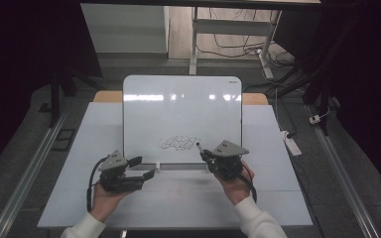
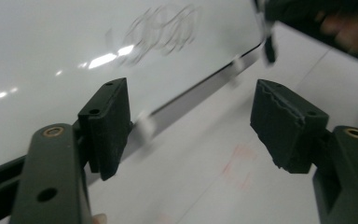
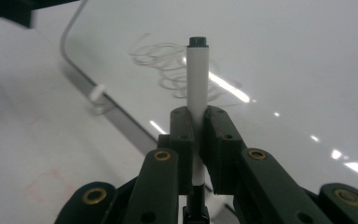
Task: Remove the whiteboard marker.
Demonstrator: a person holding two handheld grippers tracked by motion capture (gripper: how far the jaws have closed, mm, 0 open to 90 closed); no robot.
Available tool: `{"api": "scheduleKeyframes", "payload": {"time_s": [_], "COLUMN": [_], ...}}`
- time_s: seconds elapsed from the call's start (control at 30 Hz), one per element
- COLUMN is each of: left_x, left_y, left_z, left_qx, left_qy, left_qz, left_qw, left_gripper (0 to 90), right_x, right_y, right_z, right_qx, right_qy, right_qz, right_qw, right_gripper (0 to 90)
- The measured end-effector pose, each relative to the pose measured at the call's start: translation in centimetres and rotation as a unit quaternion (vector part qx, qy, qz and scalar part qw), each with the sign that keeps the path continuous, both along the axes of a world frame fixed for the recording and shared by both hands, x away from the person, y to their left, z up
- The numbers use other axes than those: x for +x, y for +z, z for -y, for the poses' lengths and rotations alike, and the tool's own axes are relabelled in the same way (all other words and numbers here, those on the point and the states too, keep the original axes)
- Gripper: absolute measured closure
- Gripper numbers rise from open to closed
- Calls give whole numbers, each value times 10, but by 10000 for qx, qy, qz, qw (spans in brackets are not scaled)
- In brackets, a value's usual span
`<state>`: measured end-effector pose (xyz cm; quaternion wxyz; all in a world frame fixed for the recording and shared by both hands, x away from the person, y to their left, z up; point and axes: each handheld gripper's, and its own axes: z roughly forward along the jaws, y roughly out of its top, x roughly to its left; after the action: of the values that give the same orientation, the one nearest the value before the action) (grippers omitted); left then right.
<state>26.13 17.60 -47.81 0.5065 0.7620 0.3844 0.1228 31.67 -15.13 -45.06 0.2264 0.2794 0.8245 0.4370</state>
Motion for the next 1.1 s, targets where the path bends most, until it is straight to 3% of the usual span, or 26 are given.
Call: {"api": "scheduleKeyframes", "payload": {"time_s": [0.03, 0.1, 0.13, 0.3, 0.37, 0.73, 0.87, 1.0, 1.03, 1.1], "left_x": [5, 7, 12, 22, 28, 34, 34, 35, 34, 33], "left_y": [6, 9, 15, 20, 22, 22, 23, 23, 25, 26], "left_z": [11, 17, 28, 47, 54, 60, 59, 57, 55, 54], "left_qx": [-150, -202, -266, -426, -617, -896, -919, -917, -892, -882], "left_qy": [-132, -193, -322, -539, -679, -1010, -1067, -1152, -1242, -1280], "left_qz": [61, 99, 151, 158, 128, 54, 10, -80, -105, -98], "left_qw": [9998, 9996, 9990, 9975, 9957, 9908, 9900, 9891, 9882, 9878], "left_gripper": [306, 325, 333, 389, 435, 755, 798, 805, 805, 806], "right_x": [-3, -9, -12, -21, -25, -39, -39, -35, -31, -25], "right_y": [-1, -4, -5, -9, -10, -11, -12, -11, -8, -3], "right_z": [-3, -8, -10, -22, -26, -39, -41, -39, -33, -21], "right_qx": [15, 70, 99, 340, 376, 573, 596, 639, 825, 988], "right_qy": [77, 188, 235, 476, 549, 683, 678, 845, 1087, 1433], "right_qz": [-1, -21, -23, -15, 38, 284, 299, 114, 4, -210], "right_qw": [10000, 9998, 9997, 9983, 9978, 9956, 9955, 9943, 9907, 9845], "right_gripper": [815, 814, 814, 814, 814, 813, 812, 774, 667, 617]}}
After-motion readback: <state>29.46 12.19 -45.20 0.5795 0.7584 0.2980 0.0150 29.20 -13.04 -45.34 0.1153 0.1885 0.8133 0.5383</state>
